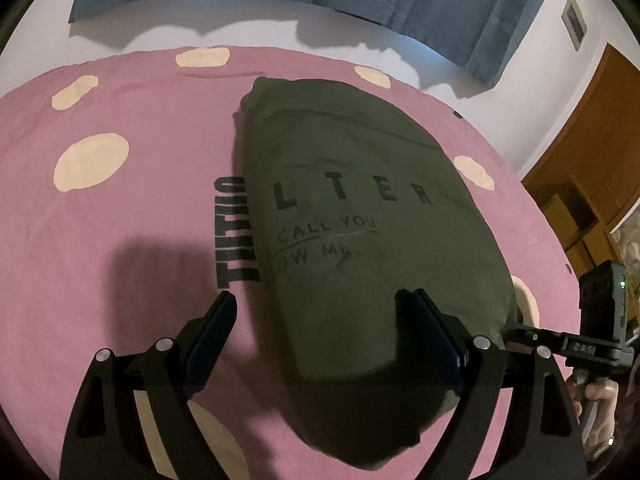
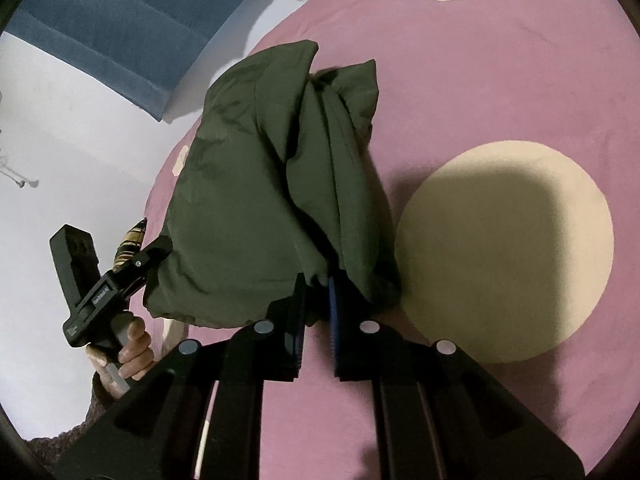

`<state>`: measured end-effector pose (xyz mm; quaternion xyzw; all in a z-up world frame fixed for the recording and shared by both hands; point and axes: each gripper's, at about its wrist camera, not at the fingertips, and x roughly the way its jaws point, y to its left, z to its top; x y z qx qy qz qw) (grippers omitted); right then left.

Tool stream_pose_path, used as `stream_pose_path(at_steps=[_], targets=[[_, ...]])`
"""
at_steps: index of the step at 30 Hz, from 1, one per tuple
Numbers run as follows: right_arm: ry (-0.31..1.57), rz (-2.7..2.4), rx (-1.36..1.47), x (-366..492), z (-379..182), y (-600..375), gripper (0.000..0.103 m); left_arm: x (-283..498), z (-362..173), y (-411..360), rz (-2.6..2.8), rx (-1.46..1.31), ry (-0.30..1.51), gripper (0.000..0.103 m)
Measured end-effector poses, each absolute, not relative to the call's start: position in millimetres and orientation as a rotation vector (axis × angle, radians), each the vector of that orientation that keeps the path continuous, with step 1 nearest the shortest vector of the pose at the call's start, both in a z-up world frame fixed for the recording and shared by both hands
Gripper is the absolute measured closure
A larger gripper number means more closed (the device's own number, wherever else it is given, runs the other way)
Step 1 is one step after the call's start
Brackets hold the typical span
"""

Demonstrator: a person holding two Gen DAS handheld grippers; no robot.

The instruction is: Fold small clothes

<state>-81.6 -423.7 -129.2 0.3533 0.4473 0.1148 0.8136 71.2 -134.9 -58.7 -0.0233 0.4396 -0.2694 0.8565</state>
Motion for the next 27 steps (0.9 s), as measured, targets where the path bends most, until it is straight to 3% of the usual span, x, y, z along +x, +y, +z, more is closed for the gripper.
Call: stream_pose_path(at_steps=[15,22,25,27], targets=[[0.95,0.208,0.737,-82.7,-122.1,-420.8,0.088,69.6,-59.7,-81.9,-0.598,-0.207,0.943,0.016],[0.955,0.217,0.753,-81.7,-124.6,-426.1,0.08,75.4,-66.8,-75.7,-0.663,-0.264,0.976,0.016],[0.945,0.229,0.763,-85.2,-116.2,-430.1,0.071,78.3,-68.8,-71.8,-0.688,-0.285,0.986,0.016],[0.913,0.216,0.743,-89.2,-105.1,-435.7,0.057,82.0,-71.8,-68.2,-0.71,-0.314,1.003,0.016]])
